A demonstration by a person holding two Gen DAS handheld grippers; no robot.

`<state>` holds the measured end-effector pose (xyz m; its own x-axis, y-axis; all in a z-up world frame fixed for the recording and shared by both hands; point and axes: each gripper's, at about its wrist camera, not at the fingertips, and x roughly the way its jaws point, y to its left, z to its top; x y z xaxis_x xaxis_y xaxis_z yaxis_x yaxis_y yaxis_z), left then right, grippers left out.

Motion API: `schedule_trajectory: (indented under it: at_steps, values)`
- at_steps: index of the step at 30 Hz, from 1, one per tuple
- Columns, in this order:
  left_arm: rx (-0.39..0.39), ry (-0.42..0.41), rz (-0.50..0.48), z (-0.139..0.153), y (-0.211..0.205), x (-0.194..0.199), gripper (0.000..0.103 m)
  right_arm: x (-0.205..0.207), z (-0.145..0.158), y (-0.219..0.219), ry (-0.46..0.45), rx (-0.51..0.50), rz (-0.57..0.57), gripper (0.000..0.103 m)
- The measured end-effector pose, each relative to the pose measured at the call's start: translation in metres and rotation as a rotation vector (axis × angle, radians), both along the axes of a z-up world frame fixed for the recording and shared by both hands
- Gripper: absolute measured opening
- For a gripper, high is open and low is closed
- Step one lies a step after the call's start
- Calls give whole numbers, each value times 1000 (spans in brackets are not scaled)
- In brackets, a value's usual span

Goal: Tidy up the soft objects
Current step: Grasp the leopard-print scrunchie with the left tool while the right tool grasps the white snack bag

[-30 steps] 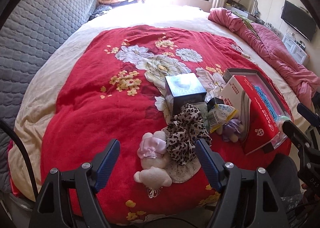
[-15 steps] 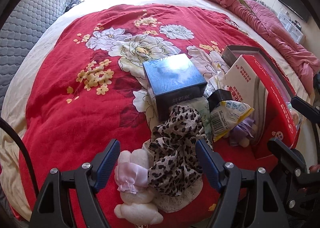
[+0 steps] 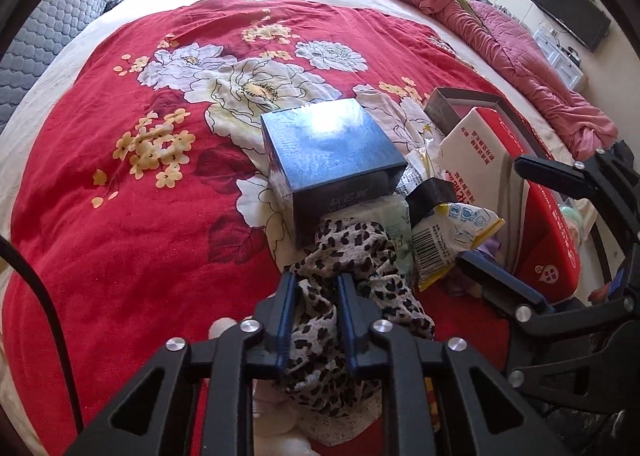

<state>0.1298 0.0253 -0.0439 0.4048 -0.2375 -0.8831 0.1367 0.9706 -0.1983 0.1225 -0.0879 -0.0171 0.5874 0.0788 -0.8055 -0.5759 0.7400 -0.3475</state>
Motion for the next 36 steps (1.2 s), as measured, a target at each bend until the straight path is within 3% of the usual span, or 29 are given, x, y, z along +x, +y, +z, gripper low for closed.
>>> schedule_trajectory:
  at_steps: [9, 11, 13, 15, 22, 25, 36]
  values:
    - [-105, -37, 24, 4, 15, -1, 12, 24, -25, 19, 81, -85, -3, 78]
    - [-118, -34, 28, 1, 16, -1, 11, 24, -30, 21, 98, -84, -4, 73]
    - [-130, -30, 31, -1, 15, -2, 11, 26, -34, 23, 126, -62, -2, 58]
    - [-134, -30, 31, -2, 16, -3, 10, 26, -36, 23, 122, -52, -10, 58]
    - [-148, -54, 40, 3, 15, -7, 10, 25, -21, -6, 144, 182, -76, 42]
    - [-160, -69, 49, 8, 15, -10, 10, 19, -11, -18, 140, 271, -92, 40]
    - [-172, -135, 84, 36, 12, -29, 10, -5, 22, -41, 75, 409, -90, 39]
